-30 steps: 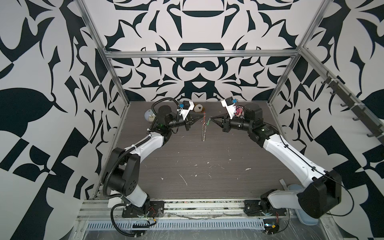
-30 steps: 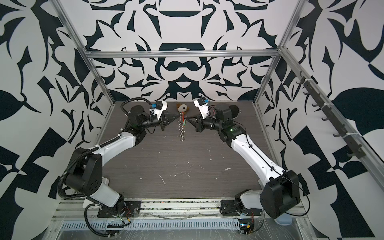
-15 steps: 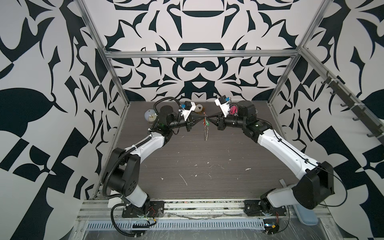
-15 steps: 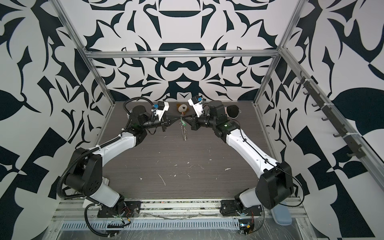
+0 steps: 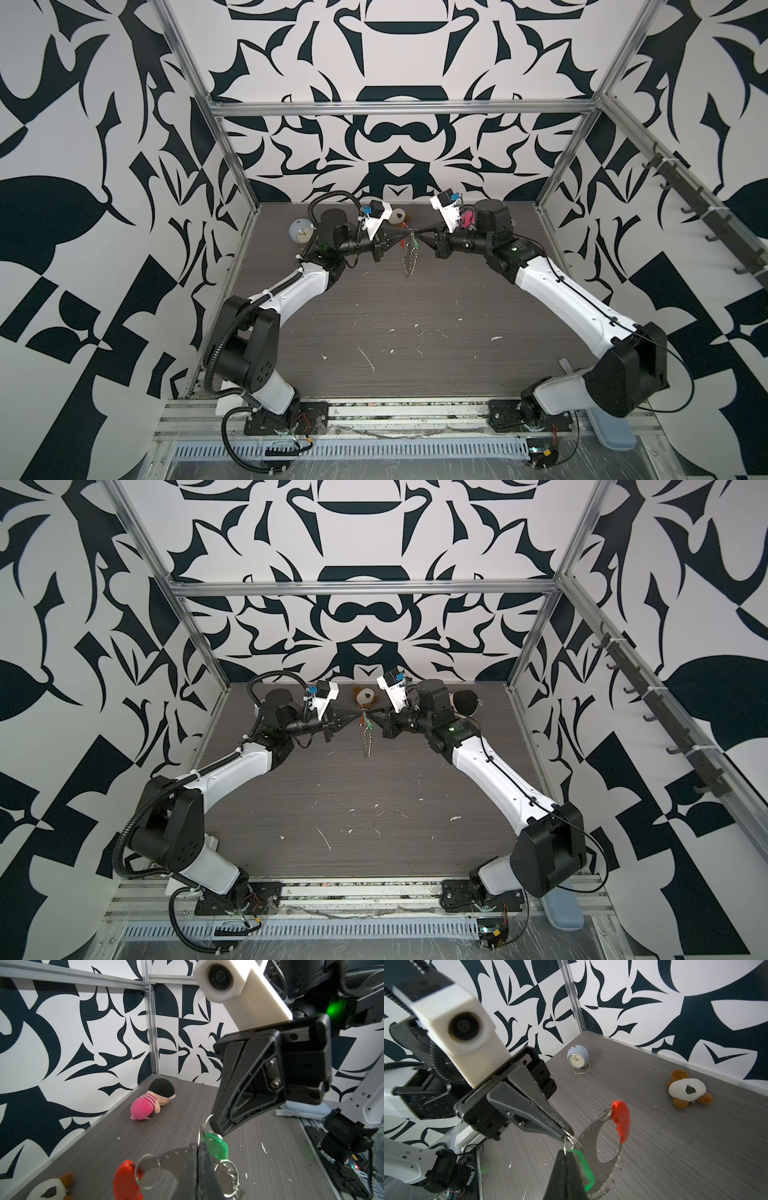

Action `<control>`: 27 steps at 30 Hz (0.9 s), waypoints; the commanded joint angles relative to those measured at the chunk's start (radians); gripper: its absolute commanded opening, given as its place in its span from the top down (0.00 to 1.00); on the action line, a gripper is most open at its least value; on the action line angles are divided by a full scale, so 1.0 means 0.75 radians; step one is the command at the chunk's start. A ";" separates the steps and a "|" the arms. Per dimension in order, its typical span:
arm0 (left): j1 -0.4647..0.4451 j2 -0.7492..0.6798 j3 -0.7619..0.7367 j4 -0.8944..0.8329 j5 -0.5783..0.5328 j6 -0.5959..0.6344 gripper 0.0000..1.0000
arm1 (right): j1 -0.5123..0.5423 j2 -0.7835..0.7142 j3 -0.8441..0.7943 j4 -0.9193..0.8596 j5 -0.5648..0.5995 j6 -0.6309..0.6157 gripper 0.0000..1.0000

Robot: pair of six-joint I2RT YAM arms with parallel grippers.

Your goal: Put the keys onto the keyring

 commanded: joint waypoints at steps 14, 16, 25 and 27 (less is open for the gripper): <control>-0.006 -0.027 0.059 -0.001 0.037 0.013 1.00 | 0.013 0.031 0.075 0.036 0.064 -0.018 1.00; -0.007 -0.029 0.059 0.001 0.036 0.013 1.00 | 0.013 0.025 0.066 0.051 0.091 -0.013 1.00; -0.006 -0.033 0.061 0.015 0.038 0.010 1.00 | 0.009 0.026 0.050 0.030 0.194 -0.019 1.00; -0.006 -0.034 0.064 0.018 0.039 0.009 1.00 | 0.005 0.025 0.046 0.030 0.205 -0.019 1.00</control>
